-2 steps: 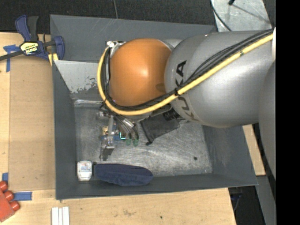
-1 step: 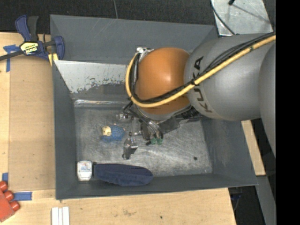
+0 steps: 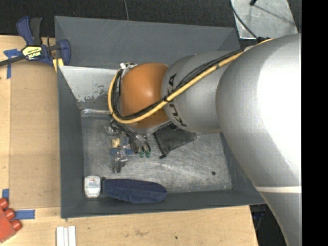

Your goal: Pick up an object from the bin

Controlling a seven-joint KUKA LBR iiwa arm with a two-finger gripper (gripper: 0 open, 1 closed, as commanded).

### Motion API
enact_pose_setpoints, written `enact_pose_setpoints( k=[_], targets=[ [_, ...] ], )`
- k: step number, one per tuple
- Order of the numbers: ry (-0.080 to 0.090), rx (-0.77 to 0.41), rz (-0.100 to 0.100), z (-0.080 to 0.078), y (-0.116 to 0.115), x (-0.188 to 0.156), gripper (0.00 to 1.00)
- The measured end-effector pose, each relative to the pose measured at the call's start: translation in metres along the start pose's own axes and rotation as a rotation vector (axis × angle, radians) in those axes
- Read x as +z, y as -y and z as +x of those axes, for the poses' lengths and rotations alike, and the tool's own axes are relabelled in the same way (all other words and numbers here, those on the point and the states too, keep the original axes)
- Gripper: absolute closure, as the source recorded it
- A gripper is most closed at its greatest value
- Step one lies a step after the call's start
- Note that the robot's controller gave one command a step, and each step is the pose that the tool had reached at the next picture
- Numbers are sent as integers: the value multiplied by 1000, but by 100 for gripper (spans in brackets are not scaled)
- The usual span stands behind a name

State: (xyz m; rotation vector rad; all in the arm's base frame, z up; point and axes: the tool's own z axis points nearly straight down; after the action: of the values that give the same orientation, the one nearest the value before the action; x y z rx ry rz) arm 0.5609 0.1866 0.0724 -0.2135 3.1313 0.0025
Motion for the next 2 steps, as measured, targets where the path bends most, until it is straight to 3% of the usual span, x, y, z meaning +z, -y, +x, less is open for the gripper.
enact_pose_setpoints(
  k=[1, 2],
  targets=[
    [6, -2, -5, -8, 31, -1, 0],
    [17, 0, -3, -11, 32, -4, 100]
  ],
)
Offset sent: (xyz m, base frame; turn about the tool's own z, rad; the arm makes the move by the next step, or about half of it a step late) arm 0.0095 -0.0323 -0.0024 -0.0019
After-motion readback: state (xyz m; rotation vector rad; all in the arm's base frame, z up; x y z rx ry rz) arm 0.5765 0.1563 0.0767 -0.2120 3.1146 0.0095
